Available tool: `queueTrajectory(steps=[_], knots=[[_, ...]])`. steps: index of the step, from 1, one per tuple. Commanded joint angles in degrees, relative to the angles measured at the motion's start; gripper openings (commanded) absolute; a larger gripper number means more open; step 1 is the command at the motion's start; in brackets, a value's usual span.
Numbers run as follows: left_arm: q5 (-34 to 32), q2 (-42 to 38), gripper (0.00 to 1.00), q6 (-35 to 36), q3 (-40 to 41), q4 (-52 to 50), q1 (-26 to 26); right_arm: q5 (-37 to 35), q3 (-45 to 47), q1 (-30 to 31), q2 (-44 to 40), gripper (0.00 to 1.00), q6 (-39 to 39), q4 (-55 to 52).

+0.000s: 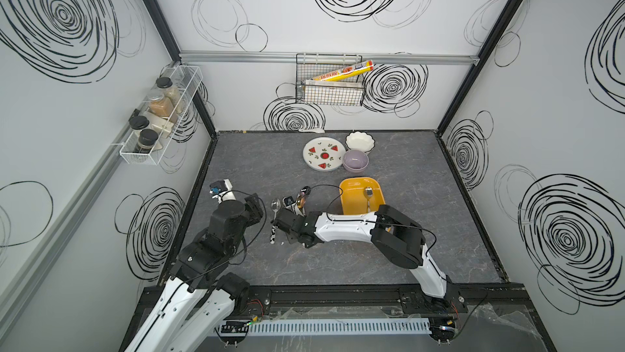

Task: Put the spoon into the storage box
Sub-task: Pick up the spoon from the center of the board.

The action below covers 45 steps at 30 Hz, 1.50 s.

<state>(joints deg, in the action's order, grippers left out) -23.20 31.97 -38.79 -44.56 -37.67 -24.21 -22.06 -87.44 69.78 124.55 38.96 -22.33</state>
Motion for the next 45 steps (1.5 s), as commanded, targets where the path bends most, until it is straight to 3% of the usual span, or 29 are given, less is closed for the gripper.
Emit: queueTrajectory(steps=[1, 14, 25, 28, 33, 40, 45], knots=[[0.07, -0.59, 0.66, 0.46, 0.49, 1.8, 0.43, 1.41, 0.56, -0.04, -0.21, 0.16, -0.9, -5.23], [0.17, -0.63, 0.66, 0.45, 0.6, 1.81, 0.42, 1.97, -0.7, -0.15, -8.19, 0.01, -2.95, -3.26], [0.2, -1.03, 0.66, 0.54, 0.7, 1.9, 0.41, 8.82, 3.38, -2.6, -18.3, 0.0, -6.48, 1.32], [0.43, -0.69, 0.66, 0.62, 0.69, 1.9, 0.39, 11.22, 5.75, -5.07, -22.32, 0.0, -7.6, 2.19], [0.87, -0.5, 0.66, 0.82, 0.7, 2.07, 0.39, 8.5, 12.84, -12.02, -30.22, 0.0, -10.72, 0.33], [1.82, -0.33, 0.66, 1.34, 0.79, 2.51, 0.43, 5.59, 31.21, -23.95, -43.78, 0.0, -13.59, 3.3], [2.28, 0.08, 0.66, 1.63, 0.88, 2.95, 0.39, 10.15, 38.85, -31.62, -45.14, 0.0, -15.39, 6.8]])
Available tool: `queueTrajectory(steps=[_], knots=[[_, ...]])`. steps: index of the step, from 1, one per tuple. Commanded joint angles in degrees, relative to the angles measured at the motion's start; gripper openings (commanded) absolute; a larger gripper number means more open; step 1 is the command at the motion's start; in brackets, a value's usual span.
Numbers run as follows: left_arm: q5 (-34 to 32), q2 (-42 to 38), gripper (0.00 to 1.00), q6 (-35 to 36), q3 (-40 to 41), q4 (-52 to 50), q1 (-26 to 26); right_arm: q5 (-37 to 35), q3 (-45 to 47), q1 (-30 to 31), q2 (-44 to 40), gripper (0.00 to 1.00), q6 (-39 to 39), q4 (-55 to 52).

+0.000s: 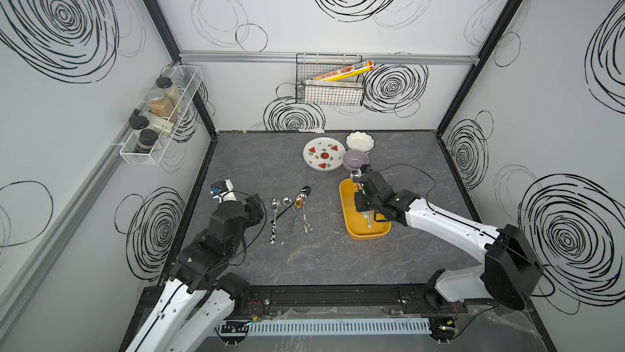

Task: Put the spoon into the storage box
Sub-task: Pick up the spoon from the center of the board, then place the spoon in the storage box.

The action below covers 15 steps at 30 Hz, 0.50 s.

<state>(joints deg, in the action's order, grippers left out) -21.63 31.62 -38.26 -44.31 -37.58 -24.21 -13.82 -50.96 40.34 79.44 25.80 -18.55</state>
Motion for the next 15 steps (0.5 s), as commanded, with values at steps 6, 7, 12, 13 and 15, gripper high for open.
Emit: queueTrajectory(steps=[6, 7, 12, 13, 15], knots=[[0.8, 0.85, 0.66, 1.15, 0.56, 2.61, 0.39, 5.76, 1.69, -4.44, 6.93, 0.0, -2.7, 4.2], [0.79, 0.77, 0.66, 1.17, 0.55, 2.67, 0.44, 6.51, 1.52, -4.8, 8.17, 0.0, -2.69, 4.45], [0.96, 0.74, 0.65, 1.23, 0.63, 2.76, 0.41, 7.89, 1.72, -4.99, 11.06, 0.0, -2.79, 6.22], [0.93, 0.84, 0.66, 1.26, 0.63, 2.78, 0.43, 7.91, 1.87, -5.0, 11.39, 0.0, -2.7, 6.52], [1.07, 0.99, 0.66, 1.25, 0.63, 2.86, 0.44, 7.94, 2.33, -5.06, 11.91, 0.0, -2.39, 7.16]])
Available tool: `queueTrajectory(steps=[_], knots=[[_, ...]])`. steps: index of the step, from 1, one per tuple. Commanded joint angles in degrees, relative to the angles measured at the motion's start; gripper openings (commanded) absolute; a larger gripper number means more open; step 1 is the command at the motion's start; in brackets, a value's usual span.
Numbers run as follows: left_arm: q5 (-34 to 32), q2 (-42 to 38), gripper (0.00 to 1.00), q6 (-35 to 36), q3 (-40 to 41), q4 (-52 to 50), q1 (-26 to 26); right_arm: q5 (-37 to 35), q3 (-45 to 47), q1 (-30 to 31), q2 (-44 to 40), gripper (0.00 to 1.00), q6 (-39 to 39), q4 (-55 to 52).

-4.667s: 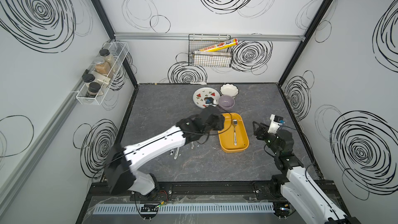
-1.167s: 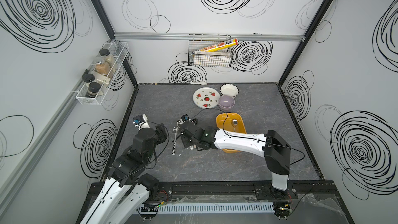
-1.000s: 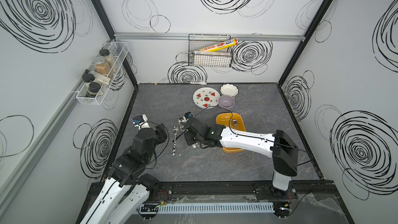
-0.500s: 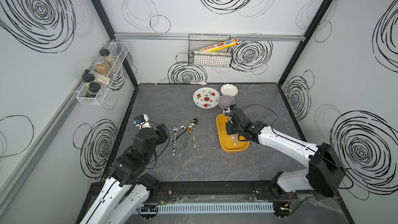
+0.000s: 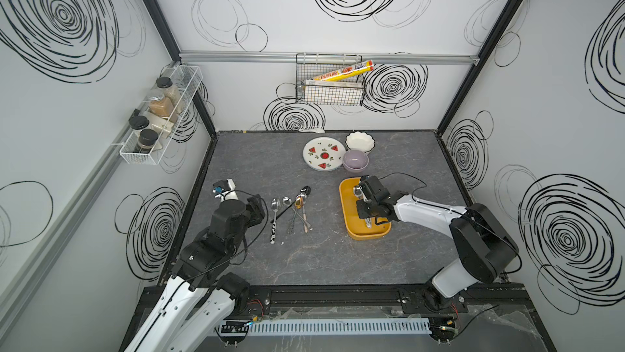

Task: Put the spoon into the storage box
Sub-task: Place the spoon in the storage box.

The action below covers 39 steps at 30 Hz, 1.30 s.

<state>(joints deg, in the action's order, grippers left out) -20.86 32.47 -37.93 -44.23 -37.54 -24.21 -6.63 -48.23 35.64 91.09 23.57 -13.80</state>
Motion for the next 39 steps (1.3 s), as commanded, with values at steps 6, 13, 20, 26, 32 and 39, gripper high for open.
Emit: queueTrajectory(steps=[6, 13, 20, 26, 32, 39], knots=[[1.66, 1.39, 0.66, 1.61, 0.72, 3.34, 0.3, 1.27, 1.36, -0.86, 2.62, 0.0, 0.5, 4.73], [2.75, 4.9, 0.66, 1.96, 0.28, 3.09, 0.22, 1.81, 3.27, -1.03, 1.87, 0.06, 0.87, 6.43], [1.94, 11.93, 0.67, 1.43, -0.22, 2.35, 0.76, 2.54, 3.42, -1.1, -1.14, 0.22, -0.52, 5.38], [5.77, 21.66, 0.68, -2.34, -0.47, 2.58, 0.3, 5.83, 4.72, -1.02, -9.84, 0.4, -4.12, 6.68], [7.45, 27.91, 0.68, -7.89, 7.47, 12.55, 0.3, 8.12, 10.67, -1.01, -20.56, 0.41, -3.8, 12.36], [7.19, 37.33, 0.67, -9.23, 12.67, 19.82, 0.86, 5.79, 14.17, -1.05, -25.16, 0.41, -3.09, 15.15]])
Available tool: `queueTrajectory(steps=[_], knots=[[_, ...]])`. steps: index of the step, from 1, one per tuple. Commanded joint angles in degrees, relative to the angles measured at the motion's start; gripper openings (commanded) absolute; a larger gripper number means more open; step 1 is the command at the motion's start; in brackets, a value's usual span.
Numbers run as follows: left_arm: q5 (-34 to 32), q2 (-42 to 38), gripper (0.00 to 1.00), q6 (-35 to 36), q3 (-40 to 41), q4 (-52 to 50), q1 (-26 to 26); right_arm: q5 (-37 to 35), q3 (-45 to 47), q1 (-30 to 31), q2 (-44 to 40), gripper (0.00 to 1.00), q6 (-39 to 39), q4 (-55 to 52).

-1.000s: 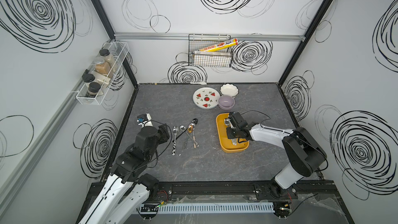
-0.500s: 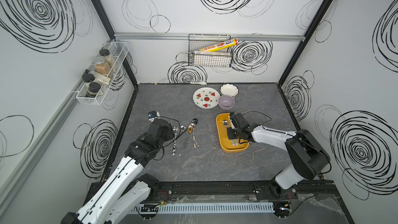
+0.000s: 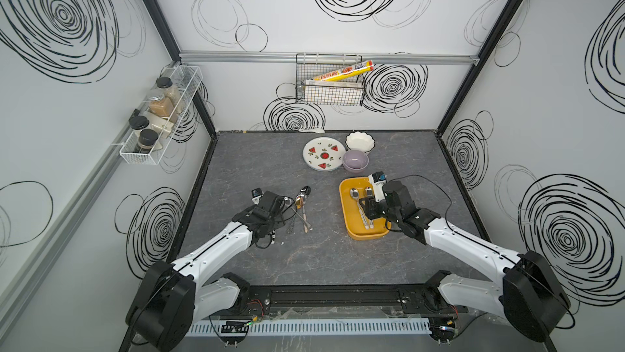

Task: Put the spoon into the storage box
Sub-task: Place the spoon in the storage box, then pick up the spoon from the center of the board.

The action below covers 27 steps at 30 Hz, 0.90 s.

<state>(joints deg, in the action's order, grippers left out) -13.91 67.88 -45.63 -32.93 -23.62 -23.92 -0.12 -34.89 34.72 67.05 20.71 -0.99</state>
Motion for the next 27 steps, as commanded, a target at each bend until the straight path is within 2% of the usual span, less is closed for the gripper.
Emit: queueTrajectory(steps=[1, 4, 9, 14, 18, 22, 27], knots=[[0.75, 2.97, 0.66, -1.4, 1.71, 6.48, 0.59, -0.82, 0.84, -0.17, -1.24, 0.41, -0.23, 2.34], [2.32, 4.97, 0.62, -1.38, 2.8, 8.0, 0.22, -0.77, 0.84, -0.18, -1.22, 0.41, 0.03, 2.38], [1.94, 6.66, 0.61, -0.88, 3.39, 8.19, -1.12, -0.62, 0.93, -0.12, -0.79, 0.41, 0.0, 2.33], [2.16, 9.4, 0.6, -1.04, 3.75, 7.94, -1.9, -3.18, 0.84, -0.13, -1.68, 0.41, 0.03, 1.71], [1.53, 11.57, 0.54, -0.55, 3.02, 7.08, -2.48, -2.96, 0.77, -0.13, -2.08, 0.41, 0.11, 1.37], [0.67, 14.75, 0.48, -0.49, 1.16, 5.07, -5.33, -2.91, 0.53, -0.15, -2.79, 0.41, 0.38, 0.99], [-2.28, 18.3, 0.47, -1.52, -1.65, 0.91, -10.29, -2.66, 0.53, -0.18, -3.58, 0.42, 0.65, 0.64]])
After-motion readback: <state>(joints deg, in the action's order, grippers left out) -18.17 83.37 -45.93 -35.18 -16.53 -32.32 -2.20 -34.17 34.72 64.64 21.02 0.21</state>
